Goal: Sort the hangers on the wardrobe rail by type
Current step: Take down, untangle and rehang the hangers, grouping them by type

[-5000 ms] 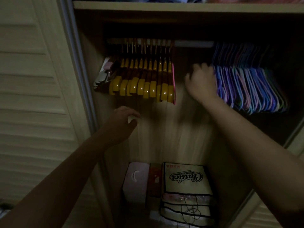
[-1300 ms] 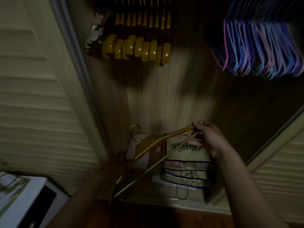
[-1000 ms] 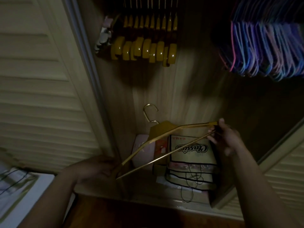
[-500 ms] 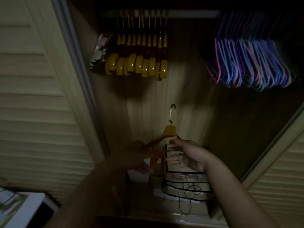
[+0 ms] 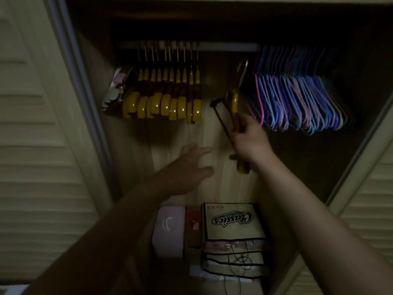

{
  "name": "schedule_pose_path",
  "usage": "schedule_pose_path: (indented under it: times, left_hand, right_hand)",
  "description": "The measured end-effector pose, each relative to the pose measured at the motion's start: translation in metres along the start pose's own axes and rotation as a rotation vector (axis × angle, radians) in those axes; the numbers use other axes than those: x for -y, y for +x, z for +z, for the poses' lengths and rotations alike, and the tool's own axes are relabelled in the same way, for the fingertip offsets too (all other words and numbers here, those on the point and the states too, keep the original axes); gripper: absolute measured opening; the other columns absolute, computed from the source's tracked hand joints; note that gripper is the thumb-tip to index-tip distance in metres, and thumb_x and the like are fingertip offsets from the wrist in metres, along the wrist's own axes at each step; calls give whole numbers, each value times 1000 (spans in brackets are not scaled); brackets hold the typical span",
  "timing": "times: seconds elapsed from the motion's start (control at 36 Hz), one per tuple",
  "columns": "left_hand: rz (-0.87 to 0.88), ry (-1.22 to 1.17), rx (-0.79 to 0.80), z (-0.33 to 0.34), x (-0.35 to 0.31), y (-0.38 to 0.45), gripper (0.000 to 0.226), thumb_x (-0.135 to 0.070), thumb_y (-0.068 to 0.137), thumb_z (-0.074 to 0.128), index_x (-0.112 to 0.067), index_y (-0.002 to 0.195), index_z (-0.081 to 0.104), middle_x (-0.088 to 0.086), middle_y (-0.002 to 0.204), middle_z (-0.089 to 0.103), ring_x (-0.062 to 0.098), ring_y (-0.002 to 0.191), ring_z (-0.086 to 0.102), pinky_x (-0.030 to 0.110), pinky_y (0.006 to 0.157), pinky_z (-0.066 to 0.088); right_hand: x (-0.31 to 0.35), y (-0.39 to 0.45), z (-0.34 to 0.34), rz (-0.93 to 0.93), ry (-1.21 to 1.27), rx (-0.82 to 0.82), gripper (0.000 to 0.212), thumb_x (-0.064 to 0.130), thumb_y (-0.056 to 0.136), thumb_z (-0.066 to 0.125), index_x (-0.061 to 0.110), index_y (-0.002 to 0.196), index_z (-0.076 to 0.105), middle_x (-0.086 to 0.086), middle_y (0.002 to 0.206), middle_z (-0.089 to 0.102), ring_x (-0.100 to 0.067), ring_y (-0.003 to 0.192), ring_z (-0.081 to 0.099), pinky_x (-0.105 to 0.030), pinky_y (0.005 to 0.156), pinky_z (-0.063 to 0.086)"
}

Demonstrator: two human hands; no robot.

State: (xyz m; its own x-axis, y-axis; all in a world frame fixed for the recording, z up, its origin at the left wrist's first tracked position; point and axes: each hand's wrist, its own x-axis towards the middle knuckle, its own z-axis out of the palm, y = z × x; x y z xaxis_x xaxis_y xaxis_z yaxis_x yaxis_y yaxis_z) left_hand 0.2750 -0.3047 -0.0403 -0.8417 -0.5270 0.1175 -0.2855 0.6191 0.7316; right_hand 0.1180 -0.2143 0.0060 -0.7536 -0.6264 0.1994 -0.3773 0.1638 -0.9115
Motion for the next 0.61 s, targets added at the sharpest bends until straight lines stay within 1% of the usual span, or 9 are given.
schedule_pose_path:
  times: [0.06, 0.11, 0.17, 0.22, 0.31, 0.36, 0.47, 0.56, 0.61]
  left_hand:
    - [17, -65, -116, -22, 8, 0, 39, -31, 92, 69, -39, 127, 55, -6, 142, 37, 17, 123, 52, 29, 94, 47]
    - [-3, -33, -185, -43, 15, 2, 33, -41, 85, 70, -45, 117, 62, -4, 134, 48, 16, 112, 60, 28, 82, 51]
    - [-8, 22, -206, -59, 16, 4, 32, -36, 87, 70, -38, 119, 65, 0, 131, 52, 16, 104, 63, 25, 74, 49]
    - [25, 68, -254, -74, 15, 6, 29, -29, 90, 70, -32, 118, 66, 5, 128, 57, 14, 100, 63, 28, 76, 50]
    - [17, 113, -291, -89, 9, 4, 29, -35, 85, 71, -32, 113, 68, 8, 124, 59, 17, 106, 62, 37, 97, 51]
    - [-12, 134, -300, -95, 8, 2, 35, -42, 81, 70, -30, 114, 68, 9, 125, 58, 19, 109, 60, 37, 102, 48]
    - [11, 157, -318, -97, 12, -3, 29, -23, 90, 71, -22, 119, 68, 10, 125, 59, 18, 106, 60, 24, 87, 42]
    - [14, 157, -318, -96, 17, -6, 28, -17, 91, 70, -19, 119, 69, 8, 120, 61, 15, 102, 61, 14, 73, 43]
    - [10, 128, -308, -94, 22, -7, 27, -13, 92, 69, -13, 118, 69, 10, 114, 66, 17, 96, 63, 16, 69, 46]
  right_hand:
    - [14, 23, -12, -61, -99, -71, 58, 12, 95, 55, 35, 146, 38, 3, 118, 53, -24, 81, 66, -42, 57, 62]
    - [27, 45, -20, -108, -193, -115, 53, 11, 95, 53, 33, 142, 43, 0, 115, 57, -29, 75, 67, -44, 54, 61]
    - [38, 66, -24, -130, -268, -127, 46, 11, 96, 51, 29, 138, 47, -5, 110, 59, -30, 75, 66, -47, 57, 61]
    - [48, 84, -23, -127, -286, -126, 42, 13, 97, 51, 27, 136, 49, -5, 108, 57, -30, 79, 64, -48, 62, 62]
    - [55, 107, -17, -109, -301, -123, 39, 16, 98, 50, 27, 135, 50, -7, 108, 57, -33, 88, 64, -50, 73, 61]
    - [59, 121, -12, -98, -295, -107, 39, 16, 98, 49, 26, 135, 49, -9, 110, 57, -34, 88, 65, -50, 71, 61]
    - [63, 145, -3, -93, -334, -84, 38, 17, 98, 50, 26, 134, 50, -11, 112, 58, -35, 87, 64, -51, 67, 62]
    - [63, 157, 3, -35, -339, -44, 35, 18, 99, 51, 24, 134, 51, -13, 108, 56, -37, 81, 63, -49, 57, 61]
    - [61, 162, 4, 18, -353, -13, 29, 21, 98, 55, 18, 128, 54, -15, 108, 56, -40, 80, 62, -51, 54, 60]
